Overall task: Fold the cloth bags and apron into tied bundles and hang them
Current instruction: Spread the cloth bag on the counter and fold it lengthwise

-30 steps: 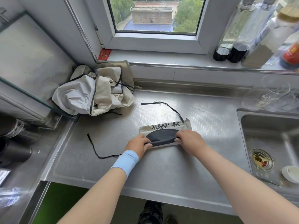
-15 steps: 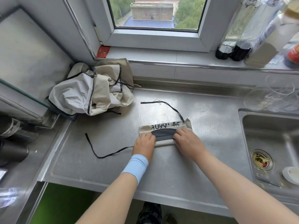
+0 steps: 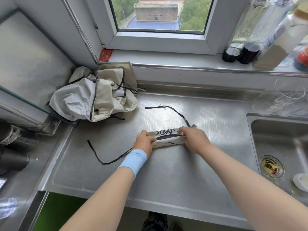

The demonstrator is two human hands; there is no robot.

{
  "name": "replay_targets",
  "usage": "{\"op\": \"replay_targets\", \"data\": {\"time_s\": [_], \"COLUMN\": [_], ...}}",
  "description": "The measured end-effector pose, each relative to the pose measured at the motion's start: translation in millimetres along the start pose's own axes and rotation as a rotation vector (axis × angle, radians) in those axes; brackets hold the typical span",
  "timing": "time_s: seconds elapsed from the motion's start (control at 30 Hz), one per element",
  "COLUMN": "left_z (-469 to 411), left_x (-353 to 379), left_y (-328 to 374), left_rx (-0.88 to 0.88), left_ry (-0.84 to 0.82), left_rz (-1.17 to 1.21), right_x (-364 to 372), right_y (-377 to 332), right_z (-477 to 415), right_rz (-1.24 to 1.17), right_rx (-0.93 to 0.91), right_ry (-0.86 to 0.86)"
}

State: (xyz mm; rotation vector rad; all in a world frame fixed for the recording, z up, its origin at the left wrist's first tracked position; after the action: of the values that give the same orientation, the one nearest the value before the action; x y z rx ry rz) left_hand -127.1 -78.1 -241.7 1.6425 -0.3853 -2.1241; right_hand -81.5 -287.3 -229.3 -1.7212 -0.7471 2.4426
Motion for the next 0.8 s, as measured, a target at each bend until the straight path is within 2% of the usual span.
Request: {"op": "replay_targets", "data": {"time_s": [0.1,0.17,0.3,0.4,0.53,0.67,0.8], "left_z": [-8.8,-10.1,3.2,13.0,9.9,-3.9,-20.5], "left_x": [-0.6,-8.6,-4.6,4.9,6.5,-4.0,-6.0], "left_y": [5.4,13.4,38.8,36.3,21.3,15.6,3.4], "left_rx": [-0.06,-0.06,0.141,0.269,0.286,0.231,0.171], "left_ry": [-0.048,0.033,0.093,0.085,0.017,-0.045,-0.127], "left_rz": [-0.09,-0.148,-0.281,-0.339,-0.302,-0.26,-0.199], "right_x": [-0.5,-0.7,4.1,8.0,10.9,7.4,-5.6], "right_y": [-3.7,-10.7,-28.2,-23.0,-16.4,-17.3,-10.1], "right_z": [-10.9,-13.9,-12.8,-6.3,-0.8,-6.3,-16.5], "right_rz": [0.032,0.114,0.43,0.428,0.426,0.418,0.278], "right_rx": [0.005,0.002,-0.122,-0.184,-0.238,-0.239,-0.18], "right_ry": [0.006,-0.003,-0.037,-0.1,-0.129,-0.095,-0.049]}}
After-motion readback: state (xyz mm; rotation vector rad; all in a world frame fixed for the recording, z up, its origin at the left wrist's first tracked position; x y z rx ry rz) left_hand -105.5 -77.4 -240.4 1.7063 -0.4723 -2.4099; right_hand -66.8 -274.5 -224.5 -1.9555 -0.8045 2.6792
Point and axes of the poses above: each hand's wrist, its own z-axis away from the middle knuckle, its own x-axis out of the palm, y = z × x, the point moved 7 cm from there along -z, towards the middle knuckle, and after that the axes turned 3 degrees about -z, right-handed, at the moved point
